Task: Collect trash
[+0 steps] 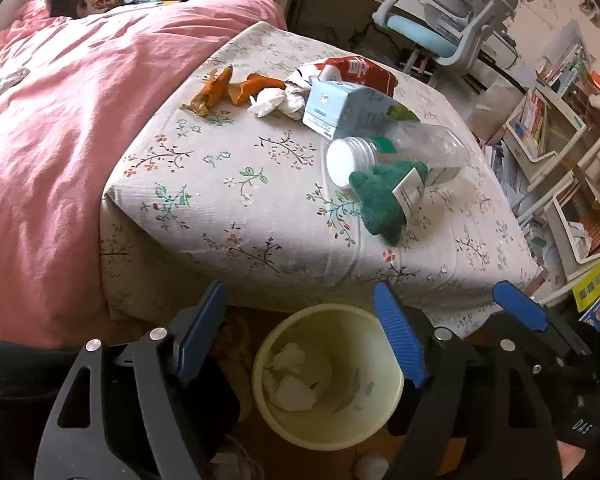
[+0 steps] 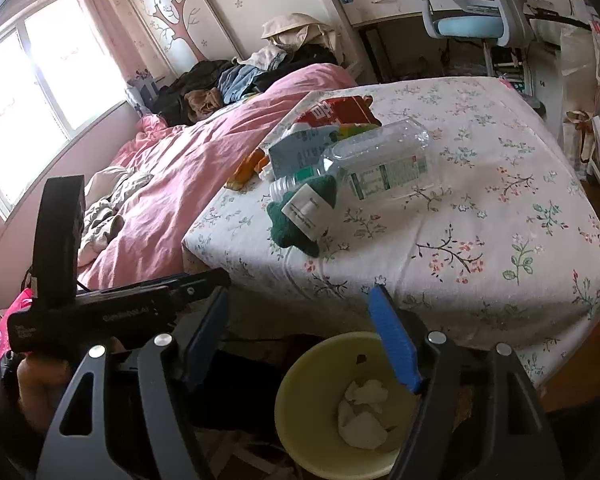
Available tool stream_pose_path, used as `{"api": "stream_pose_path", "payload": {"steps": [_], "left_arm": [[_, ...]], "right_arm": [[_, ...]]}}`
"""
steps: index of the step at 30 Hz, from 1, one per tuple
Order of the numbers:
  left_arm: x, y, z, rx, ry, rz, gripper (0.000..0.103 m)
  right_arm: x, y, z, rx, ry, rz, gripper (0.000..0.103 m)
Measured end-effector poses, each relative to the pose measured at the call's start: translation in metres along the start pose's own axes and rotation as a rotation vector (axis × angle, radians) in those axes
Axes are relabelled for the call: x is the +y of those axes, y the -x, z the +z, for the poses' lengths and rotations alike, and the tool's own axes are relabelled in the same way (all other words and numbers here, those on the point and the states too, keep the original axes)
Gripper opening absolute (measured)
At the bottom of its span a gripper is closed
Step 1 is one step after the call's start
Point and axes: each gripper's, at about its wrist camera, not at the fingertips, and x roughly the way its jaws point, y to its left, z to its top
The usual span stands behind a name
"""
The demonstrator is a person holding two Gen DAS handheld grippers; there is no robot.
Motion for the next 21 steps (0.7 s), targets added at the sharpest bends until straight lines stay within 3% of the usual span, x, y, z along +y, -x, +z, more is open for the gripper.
{"api": "stream_pose_path", "payload": {"steps": [21], "left_arm": [[0.007,0.001,0.004,-0.044,0.07,0.025,0.078]], "right_arm": [[0.011,-0.007,-0.002,0.006,0.067,-0.039,0.074]]}}
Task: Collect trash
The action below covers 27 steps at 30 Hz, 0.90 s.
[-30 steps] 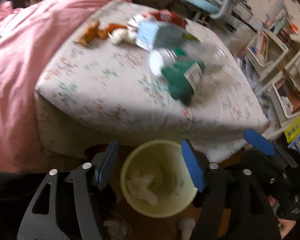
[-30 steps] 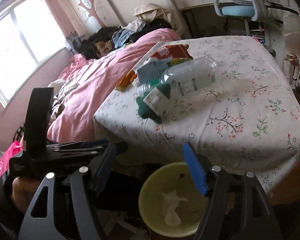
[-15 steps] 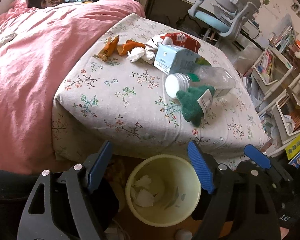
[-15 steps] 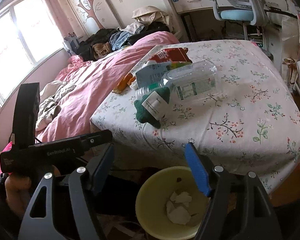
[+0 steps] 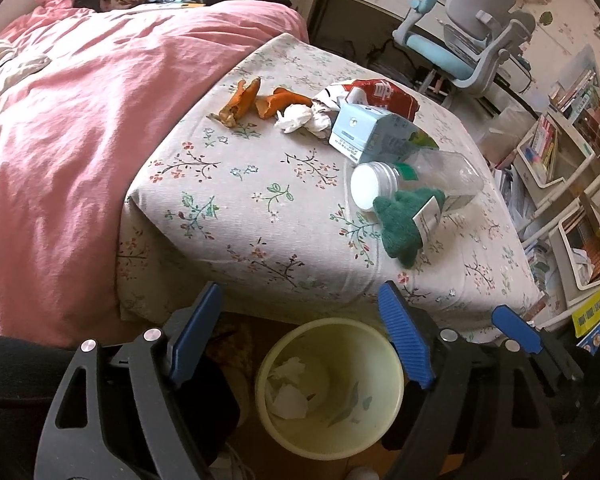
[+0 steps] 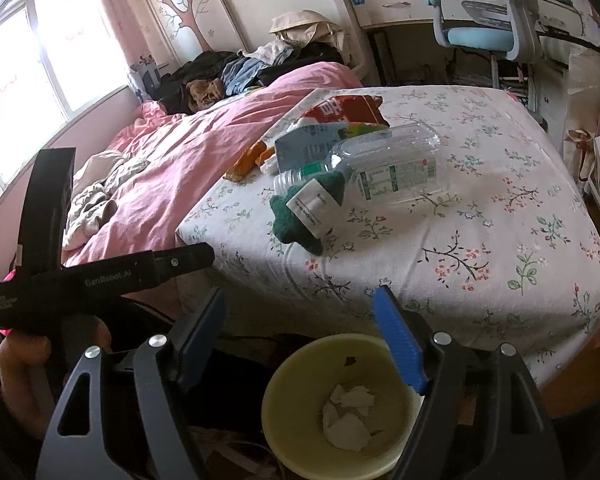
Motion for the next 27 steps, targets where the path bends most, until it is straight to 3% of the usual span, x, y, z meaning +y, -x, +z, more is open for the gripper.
{"api": "stream_pose_path", "payload": {"steps": [27], "left_arm": [[0.007,0.001,0.002,-0.005,0.039,-0.001,0.083]], "right_arm": [[0.015,-0.011,-0.002,0.02,0.058,-0.023,0.075]]}}
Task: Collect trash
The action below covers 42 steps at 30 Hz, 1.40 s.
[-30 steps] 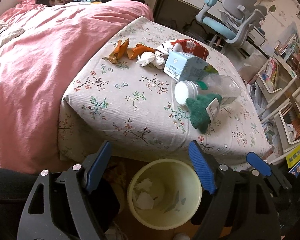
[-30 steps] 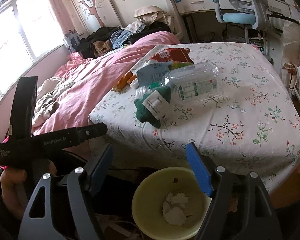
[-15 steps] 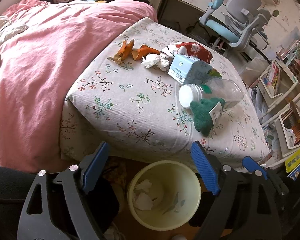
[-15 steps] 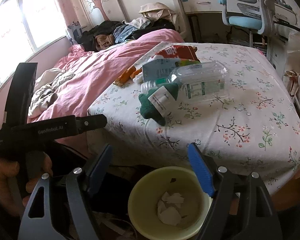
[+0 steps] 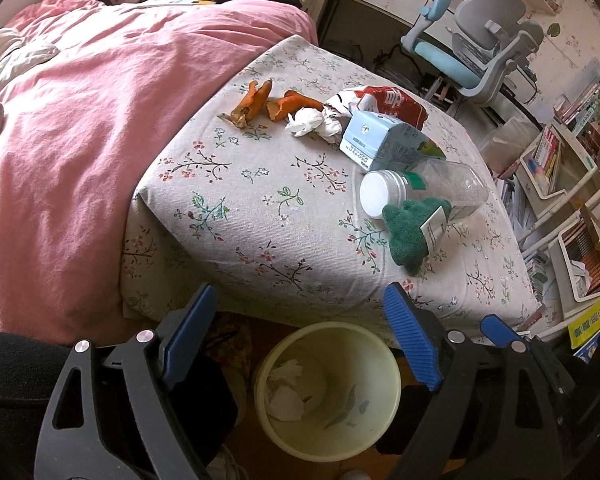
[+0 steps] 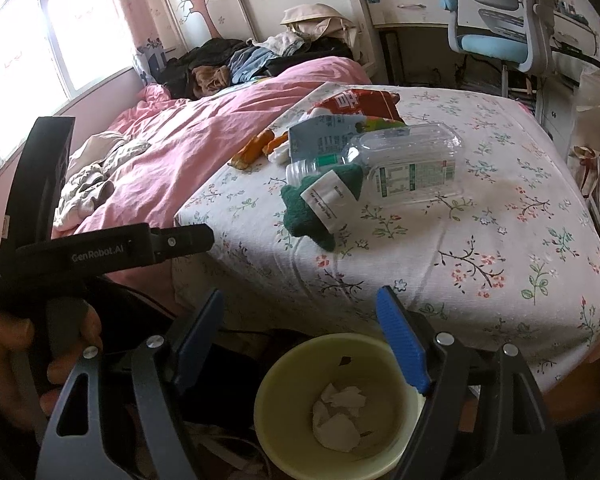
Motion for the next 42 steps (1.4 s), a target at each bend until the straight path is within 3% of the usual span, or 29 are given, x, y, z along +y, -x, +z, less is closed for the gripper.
{"api": "stream_pose_path", "payload": {"steps": [24,42], "left_arm": [[0.001,0.0,0.0,0.001,0.002,-0.003,0.084],[0.006,0.001,0.003,0.001,0.043,-0.019,0.084]], "right_arm": [[0.002,0.0,0.0,-0.004,0.002,-0.001,0.075],[0.006,-0.027,0.03,-0.046,0.032,-0.033,0.075]]}}
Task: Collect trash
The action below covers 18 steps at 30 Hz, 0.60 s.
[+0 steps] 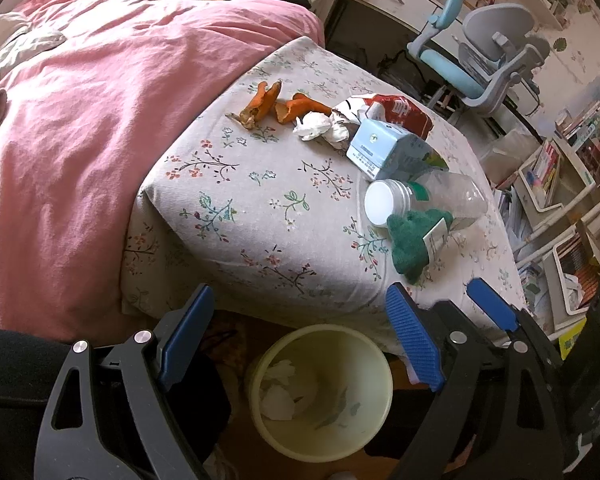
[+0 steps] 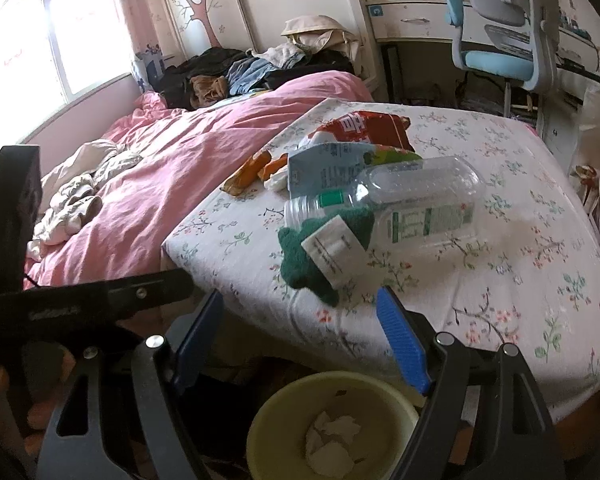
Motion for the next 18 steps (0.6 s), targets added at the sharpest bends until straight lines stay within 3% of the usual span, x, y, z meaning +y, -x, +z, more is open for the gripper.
{"api": "stream_pose_path", "payload": {"steps": [7,11,18], "left_arm": [[-0.002,0.004,0.005,-0.013,-0.002,0.002,0.084],[-0.003,0.003,0.013,-0.007,-0.014,0.0,0.084],[0.008,-0.007,0.036,0.023,0.038,-0.001,0.084]], "right_arm": [[-0.005,-0.028,0.006,0.04,-0.016,-0.047,0.073],[-0.008,-0.042,0.01,0.059,-0.022,-0.04,0.054],[-0.014,-0.043,0.013,0.065,-0.057,0.025,0.042]]}}
